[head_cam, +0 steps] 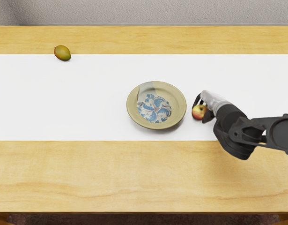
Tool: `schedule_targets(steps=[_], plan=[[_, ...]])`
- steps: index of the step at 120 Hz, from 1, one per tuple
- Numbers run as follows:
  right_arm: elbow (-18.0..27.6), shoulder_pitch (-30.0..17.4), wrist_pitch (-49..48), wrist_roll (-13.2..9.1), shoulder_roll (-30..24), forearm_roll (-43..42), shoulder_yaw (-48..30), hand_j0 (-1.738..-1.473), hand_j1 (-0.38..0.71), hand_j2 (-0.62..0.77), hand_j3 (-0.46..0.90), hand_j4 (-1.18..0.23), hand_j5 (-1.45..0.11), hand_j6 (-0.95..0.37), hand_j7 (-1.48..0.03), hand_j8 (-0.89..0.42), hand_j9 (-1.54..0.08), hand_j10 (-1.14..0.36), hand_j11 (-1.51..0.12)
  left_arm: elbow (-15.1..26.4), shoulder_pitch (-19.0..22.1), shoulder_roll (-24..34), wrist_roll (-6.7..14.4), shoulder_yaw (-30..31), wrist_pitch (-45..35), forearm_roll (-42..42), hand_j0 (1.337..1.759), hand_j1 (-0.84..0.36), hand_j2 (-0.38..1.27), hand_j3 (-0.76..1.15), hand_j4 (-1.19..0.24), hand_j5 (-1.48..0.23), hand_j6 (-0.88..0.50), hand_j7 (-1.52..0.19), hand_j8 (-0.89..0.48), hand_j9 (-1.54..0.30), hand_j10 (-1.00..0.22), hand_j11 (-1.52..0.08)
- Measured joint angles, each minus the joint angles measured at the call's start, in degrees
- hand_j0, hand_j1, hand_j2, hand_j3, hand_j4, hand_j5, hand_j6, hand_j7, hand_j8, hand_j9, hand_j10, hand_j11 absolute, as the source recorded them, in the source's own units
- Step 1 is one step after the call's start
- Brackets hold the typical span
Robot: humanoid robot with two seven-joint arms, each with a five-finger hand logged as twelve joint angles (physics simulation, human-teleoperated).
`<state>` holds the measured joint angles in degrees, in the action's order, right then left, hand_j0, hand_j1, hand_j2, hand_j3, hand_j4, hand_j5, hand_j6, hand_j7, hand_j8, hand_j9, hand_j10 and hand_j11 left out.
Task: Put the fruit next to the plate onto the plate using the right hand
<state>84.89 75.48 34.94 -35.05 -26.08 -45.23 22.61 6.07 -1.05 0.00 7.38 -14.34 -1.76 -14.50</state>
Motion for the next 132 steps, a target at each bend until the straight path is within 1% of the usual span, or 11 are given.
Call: schedule_targets(steps=[29,32,39,50,60,62,73,82,97,112,132], plan=[[1.52,1.40,-0.07,-0.01,-1.41,-0.10,-0.31,-1.653,0.29,0.17,0.00,-0.64,-0.93,-0.46,-0.91,-0.53,-0.93,-0.69,-0.92,0.00,0.00,0.00,0.00,0.00,0.00,0.00,1.658,0.35,0.00,0.00,0.00,0.00,0.00,0.00,0.00,0.00,0.00,0.00],[1.79,1.63,-0.01,-0.05,-1.76,-0.13,-0.37,-1.653,0.28,0.15,0.00,-0.63,-0.93,-0.46,-0.91,-0.53,-0.93,-0.69,-0.92,0.00,0.00,0.00,0.00,0.00,0.00,0.00,1.658,0.35,0.00,0.00,0.00,0.00,0.00,0.00,0.00,0.00,0.00,0.00],[2.51,2.44,-0.03,-0.01,-2.58,-0.13,-0.49,-1.653,0.31,0.23,0.00,-0.64,-0.94,-0.45,-0.92,-0.52,-0.93,-0.70,-0.92,0.00,0.00,0.00,0.00,0.00,0.00,0.00,1.658,0.35,0.00,0.00,0.00,0.00,0.00,0.00,0.00,0.00,0.00,0.00],[3.37,3.83,0.04,-0.03,-3.74,-0.08,-0.66,-1.653,0.27,0.14,0.00,-0.65,-0.94,-0.47,-0.92,-0.54,-0.92,-0.70,-0.92,0.00,0.00,0.00,0.00,0.00,0.00,0.00,1.658,0.35,0.00,0.00,0.00,0.00,0.00,0.00,0.00,0.00,0.00,0.00],[3.96,5.34,0.08,-0.06,-4.57,0.07,-0.73,-1.653,0.27,0.18,0.00,-0.65,-0.94,-0.47,-0.92,-0.54,-0.92,-0.71,-0.91,0.00,0.00,0.00,0.00,0.01,0.00,0.00,1.658,0.35,0.00,0.00,0.00,0.00,0.00,0.00,0.00,0.00,0.00,0.00],[4.05,5.69,0.10,-0.08,-4.69,0.13,-0.75,-1.653,0.27,0.15,0.00,-0.65,-0.94,-0.47,-0.92,-0.55,-0.92,-0.71,-0.91,0.00,0.00,0.00,0.00,0.01,0.00,0.00,1.658,0.35,0.00,0.00,0.00,0.00,0.00,0.00,0.00,0.00,0.00,0.00],[4.58,7.61,-0.10,-0.11,-5.12,0.58,-1.04,-1.653,0.27,0.18,0.00,-0.65,-0.94,-0.47,-0.92,-0.55,-0.92,-0.71,-0.91,0.00,0.00,0.00,0.00,0.01,0.00,0.00,1.658,0.35,0.00,0.00,0.00,0.00,0.00,0.00,0.00,0.00,0.00,0.00],[4.79,8.75,-0.82,-0.13,-5.25,0.70,-1.74,-1.652,0.25,0.13,0.00,-0.66,-0.95,-0.49,-0.92,-0.56,-0.91,-0.71,-0.91,0.00,0.00,0.00,0.00,0.01,0.00,0.00,1.658,0.35,0.00,0.00,0.00,0.00,0.00,0.00,0.00,0.00,0.00,0.00],[4.93,9.76,-2.03,-0.14,-4.99,0.83,-2.87,-1.652,0.23,0.10,0.00,-0.66,-0.95,-0.50,-0.92,-0.58,-0.91,-0.72,-0.90,0.00,0.00,0.00,0.00,0.01,0.00,0.00,1.658,0.35,0.00,0.00,0.00,0.00,0.00,0.00,0.00,0.00,0.00,0.00],[4.25,10.33,-2.68,-0.13,-2.86,0.84,-4.07,-1.651,0.22,0.09,0.00,-0.67,-0.94,-0.51,-0.92,-0.58,-0.90,-0.72,-0.90,0.00,0.00,0.00,0.00,0.01,0.00,0.00,1.658,0.35,0.00,0.00,0.00,0.00,0.00,0.00,0.00,0.00,0.00,0.00],[0.65,10.82,-3.58,-0.11,3.68,1.37,-5.75,-1.651,0.21,0.09,0.00,-0.68,-0.94,-0.51,-0.92,-0.59,-0.90,-0.72,-0.90,0.00,0.00,0.00,0.00,0.01,0.00,0.00,1.658,0.35,0.00,0.00,0.00,0.00,0.00,0.00,0.00,0.00,0.00,0.00]])
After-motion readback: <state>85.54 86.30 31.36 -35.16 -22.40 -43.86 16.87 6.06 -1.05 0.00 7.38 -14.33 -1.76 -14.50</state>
